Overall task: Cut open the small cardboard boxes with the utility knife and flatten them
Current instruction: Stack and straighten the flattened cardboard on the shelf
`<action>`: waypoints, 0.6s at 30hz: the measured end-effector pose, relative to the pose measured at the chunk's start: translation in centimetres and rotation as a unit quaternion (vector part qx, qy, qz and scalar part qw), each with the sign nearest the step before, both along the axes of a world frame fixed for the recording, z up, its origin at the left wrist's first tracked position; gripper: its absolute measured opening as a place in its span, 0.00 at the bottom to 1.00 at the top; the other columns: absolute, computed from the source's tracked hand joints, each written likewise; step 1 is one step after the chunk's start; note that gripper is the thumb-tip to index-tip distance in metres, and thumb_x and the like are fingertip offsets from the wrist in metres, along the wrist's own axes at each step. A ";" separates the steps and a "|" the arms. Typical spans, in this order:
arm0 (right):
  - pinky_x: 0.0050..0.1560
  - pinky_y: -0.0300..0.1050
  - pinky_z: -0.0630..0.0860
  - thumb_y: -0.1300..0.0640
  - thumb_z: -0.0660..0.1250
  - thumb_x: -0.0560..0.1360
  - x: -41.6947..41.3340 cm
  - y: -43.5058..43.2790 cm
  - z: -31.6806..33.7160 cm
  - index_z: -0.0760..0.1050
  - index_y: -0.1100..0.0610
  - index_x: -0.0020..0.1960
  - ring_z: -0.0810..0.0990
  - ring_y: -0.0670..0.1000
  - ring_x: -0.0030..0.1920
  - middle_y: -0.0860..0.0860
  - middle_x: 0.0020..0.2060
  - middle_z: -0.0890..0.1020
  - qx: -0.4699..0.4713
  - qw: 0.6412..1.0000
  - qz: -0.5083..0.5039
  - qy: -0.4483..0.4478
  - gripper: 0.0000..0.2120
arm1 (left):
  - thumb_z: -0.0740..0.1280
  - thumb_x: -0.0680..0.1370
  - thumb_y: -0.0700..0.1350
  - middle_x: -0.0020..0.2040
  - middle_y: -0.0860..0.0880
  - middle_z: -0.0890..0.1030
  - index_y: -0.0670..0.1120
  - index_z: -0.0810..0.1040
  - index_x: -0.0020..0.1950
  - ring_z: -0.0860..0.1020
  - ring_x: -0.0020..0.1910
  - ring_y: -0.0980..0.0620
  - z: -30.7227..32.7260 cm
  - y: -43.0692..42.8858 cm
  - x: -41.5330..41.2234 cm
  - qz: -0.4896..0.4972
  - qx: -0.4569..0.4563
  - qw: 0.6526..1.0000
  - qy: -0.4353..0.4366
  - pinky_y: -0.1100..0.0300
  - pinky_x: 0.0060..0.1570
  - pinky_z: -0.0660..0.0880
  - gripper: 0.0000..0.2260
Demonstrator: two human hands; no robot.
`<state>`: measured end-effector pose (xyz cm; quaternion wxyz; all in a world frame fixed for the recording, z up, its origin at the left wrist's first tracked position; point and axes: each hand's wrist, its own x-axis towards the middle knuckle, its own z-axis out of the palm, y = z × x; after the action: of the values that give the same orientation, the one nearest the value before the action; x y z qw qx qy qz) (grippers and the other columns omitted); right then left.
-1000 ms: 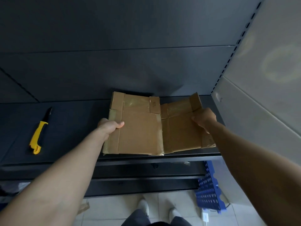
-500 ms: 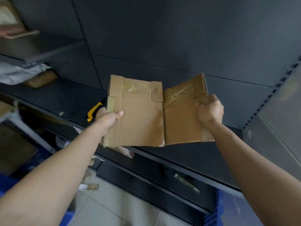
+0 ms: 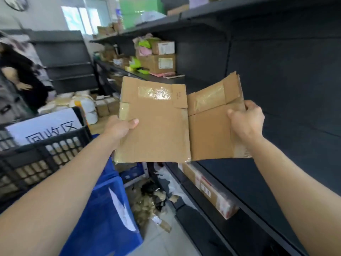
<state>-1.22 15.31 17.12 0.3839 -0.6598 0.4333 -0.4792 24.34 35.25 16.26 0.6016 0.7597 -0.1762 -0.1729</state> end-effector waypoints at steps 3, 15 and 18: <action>0.37 0.43 0.74 0.56 0.67 0.71 8.0 3.9 2.0 0.75 0.53 0.48 0.77 0.48 0.40 0.45 0.39 0.78 -0.020 0.998 0.057 -0.010 0.06 | 0.73 0.73 0.46 0.53 0.44 0.81 0.42 0.76 0.59 0.80 0.48 0.43 2.6 6.7 5.9 0.045 -0.015 0.999 -0.017 0.45 0.50 0.77 0.18; 0.51 0.47 0.73 0.55 0.68 0.73 33.1 15.4 5.7 0.76 0.56 0.56 0.76 0.52 0.49 0.49 0.46 0.78 0.006 0.978 0.201 -0.048 0.12 | 0.74 0.72 0.45 0.54 0.44 0.81 0.40 0.77 0.59 0.80 0.50 0.43 7.2 27.1 22.4 0.231 -0.048 0.971 -0.046 0.45 0.52 0.77 0.19; 0.53 0.47 0.73 0.55 0.68 0.73 38.7 16.3 6.2 0.76 0.57 0.56 0.76 0.53 0.50 0.50 0.47 0.78 0.015 0.971 0.236 -0.044 0.12 | 0.74 0.72 0.45 0.55 0.44 0.81 0.39 0.76 0.61 0.80 0.50 0.43 7.5 29.7 24.5 0.281 -0.058 0.956 -0.053 0.48 0.50 0.77 0.20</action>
<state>37.47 31.66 23.33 0.5143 -0.7159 0.2551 -0.3975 48.88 65.00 23.72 0.6589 0.7503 0.0032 0.0540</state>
